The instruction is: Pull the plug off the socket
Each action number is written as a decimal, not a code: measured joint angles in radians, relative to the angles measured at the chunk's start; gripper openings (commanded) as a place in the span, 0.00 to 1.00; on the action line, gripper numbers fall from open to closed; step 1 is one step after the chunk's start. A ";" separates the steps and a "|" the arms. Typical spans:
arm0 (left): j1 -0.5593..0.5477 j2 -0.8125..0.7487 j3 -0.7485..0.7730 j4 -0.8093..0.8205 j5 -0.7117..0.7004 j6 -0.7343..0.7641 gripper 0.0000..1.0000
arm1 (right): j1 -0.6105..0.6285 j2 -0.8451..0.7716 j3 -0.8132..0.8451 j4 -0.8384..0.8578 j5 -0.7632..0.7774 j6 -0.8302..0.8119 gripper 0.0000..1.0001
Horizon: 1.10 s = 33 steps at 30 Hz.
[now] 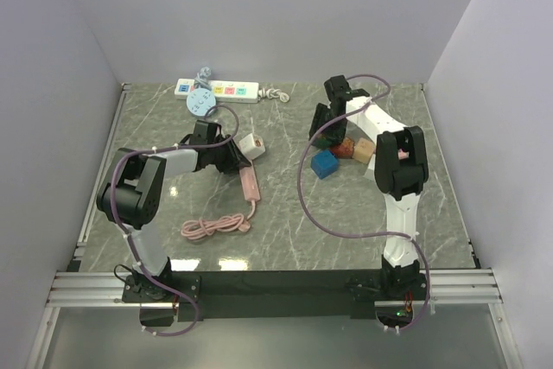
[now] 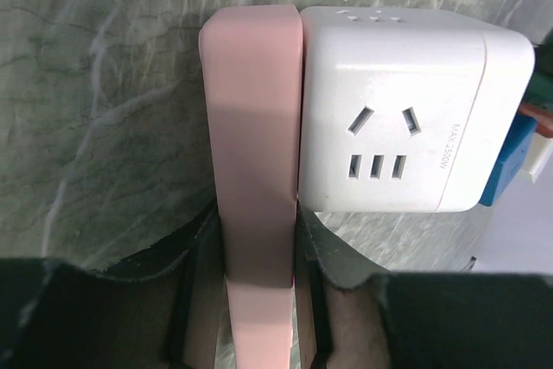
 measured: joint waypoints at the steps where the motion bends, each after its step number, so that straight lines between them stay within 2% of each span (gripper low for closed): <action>1: -0.001 -0.003 0.003 -0.010 -0.005 0.006 0.00 | -0.005 0.013 -0.001 -0.005 0.014 0.004 0.50; 6: -0.006 -0.010 0.008 -0.042 -0.008 0.030 0.00 | -0.010 0.020 -0.025 -0.034 0.092 0.013 0.62; 10: -0.013 -0.013 0.008 -0.048 -0.007 0.043 0.00 | -0.009 -0.014 -0.086 -0.026 0.128 0.022 0.92; 14: -0.025 -0.016 0.008 -0.058 -0.006 0.053 0.00 | 0.003 -0.118 -0.175 -0.048 0.166 0.026 0.95; 22: -0.042 -0.017 0.018 -0.082 -0.005 0.073 0.00 | 0.045 -0.348 -0.199 -0.011 0.241 0.045 0.96; 27: -0.043 -0.016 0.020 -0.086 -0.005 0.075 0.00 | 0.121 -0.411 -0.235 0.124 0.080 0.031 0.97; 33: -0.045 -0.016 0.020 -0.087 -0.004 0.075 0.00 | 0.217 -0.259 -0.209 0.256 -0.160 0.035 0.98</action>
